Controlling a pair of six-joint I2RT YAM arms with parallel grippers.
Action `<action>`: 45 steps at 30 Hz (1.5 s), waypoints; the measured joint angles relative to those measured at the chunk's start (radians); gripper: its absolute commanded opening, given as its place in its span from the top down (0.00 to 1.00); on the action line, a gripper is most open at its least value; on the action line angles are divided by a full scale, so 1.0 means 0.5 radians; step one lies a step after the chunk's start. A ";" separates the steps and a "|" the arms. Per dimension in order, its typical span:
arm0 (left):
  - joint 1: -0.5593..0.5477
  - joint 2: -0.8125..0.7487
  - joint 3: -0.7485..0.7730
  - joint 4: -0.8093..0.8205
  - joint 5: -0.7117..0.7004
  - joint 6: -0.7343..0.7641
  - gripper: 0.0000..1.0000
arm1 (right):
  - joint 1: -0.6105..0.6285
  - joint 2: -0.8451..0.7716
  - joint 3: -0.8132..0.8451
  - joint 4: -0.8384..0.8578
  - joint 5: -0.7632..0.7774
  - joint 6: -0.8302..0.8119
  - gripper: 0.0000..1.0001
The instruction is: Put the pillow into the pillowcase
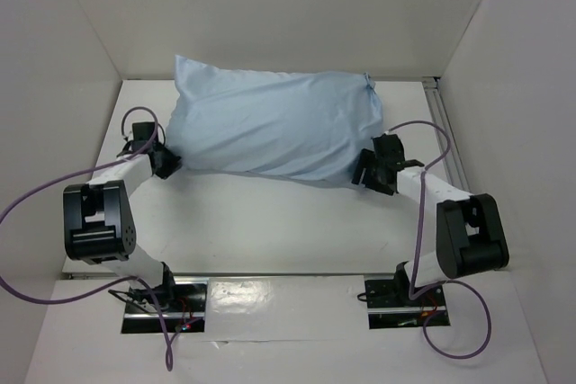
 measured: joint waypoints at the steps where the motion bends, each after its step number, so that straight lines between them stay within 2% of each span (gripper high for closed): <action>1: 0.000 -0.001 0.005 0.002 0.000 0.000 1.00 | 0.018 -0.008 -0.026 0.050 0.016 -0.014 0.27; 3: -0.001 -0.003 0.006 0.002 -0.001 0.000 1.00 | 0.045 -0.031 -0.098 0.175 0.065 -0.050 0.31; 4: -0.003 -0.006 0.006 -0.002 -0.001 0.002 1.00 | 0.053 -0.034 -0.122 0.220 0.087 -0.074 0.43; 5: -0.007 -0.013 0.006 -0.002 -0.002 0.005 1.00 | 0.057 -0.034 -0.136 0.265 0.099 -0.105 0.51; 7: -0.012 -0.038 0.006 -0.003 -0.013 0.011 1.00 | 0.057 -0.033 -0.151 0.356 0.108 -0.143 0.78; 8: -0.013 -0.056 0.006 -0.002 -0.021 0.028 1.00 | 0.060 -0.032 -0.150 0.391 0.111 -0.167 0.99; 12: -0.011 -0.116 0.006 -0.019 -0.066 0.036 1.00 | 0.079 -0.037 -0.150 0.460 0.139 -0.162 1.00; 15: 0.033 -0.146 0.005 -0.063 -0.056 -0.004 0.50 | 0.089 -0.092 -0.150 0.458 0.169 -0.146 1.00; 17: 0.112 -0.190 -0.037 -0.053 -0.026 -0.024 0.10 | 0.089 -0.159 -0.150 0.455 0.178 -0.131 1.00; 20: 0.239 -0.301 -0.153 -0.054 -0.018 -0.056 0.00 | 0.090 -0.232 -0.150 0.455 0.182 -0.113 1.00; 23: 0.275 -0.305 -0.162 -0.042 -0.024 0.011 0.00 | 0.087 -0.243 -0.150 0.449 0.167 -0.105 1.00; 27: 0.276 -0.172 -0.117 0.093 0.035 0.201 0.00 | 0.056 -0.238 -0.146 0.433 0.123 -0.092 1.00; 31: 0.292 0.033 -0.105 0.320 0.224 0.307 0.00 | 0.005 -0.213 -0.134 0.426 0.063 -0.079 1.00; 34: 0.314 0.166 -0.104 0.512 0.387 0.349 0.11 | -0.040 -0.205 -0.120 0.424 0.018 -0.070 1.00; 35: 0.320 0.191 -0.099 0.575 0.443 0.358 0.16 | -0.050 -0.205 -0.115 0.423 0.010 -0.069 1.00; 37: 0.327 0.234 -0.099 0.658 0.530 0.348 0.42 | -0.071 -0.205 -0.101 0.413 -0.007 -0.071 1.00; 38: 0.327 0.247 -0.099 0.680 0.561 0.346 0.42 | -0.081 -0.205 -0.095 0.411 -0.009 -0.072 1.00; 39: 0.327 0.254 -0.099 0.697 0.584 0.352 0.62 | -0.090 -0.205 -0.089 0.407 -0.018 -0.073 1.00; 40: 0.327 0.256 -0.098 0.716 0.605 0.341 0.73 | -0.098 -0.205 -0.082 0.399 -0.022 -0.074 1.00; 41: 0.327 0.256 -0.093 0.726 0.622 0.338 0.89 | -0.107 -0.205 -0.079 0.397 -0.027 -0.074 1.00; 42: 0.327 0.256 -0.078 0.729 0.639 0.332 1.00 | -0.115 -0.205 -0.078 0.396 -0.030 -0.074 1.00; 45: 0.326 0.256 -0.009 0.713 0.661 0.345 1.00 | -0.127 -0.205 -0.072 0.376 -0.037 -0.074 1.00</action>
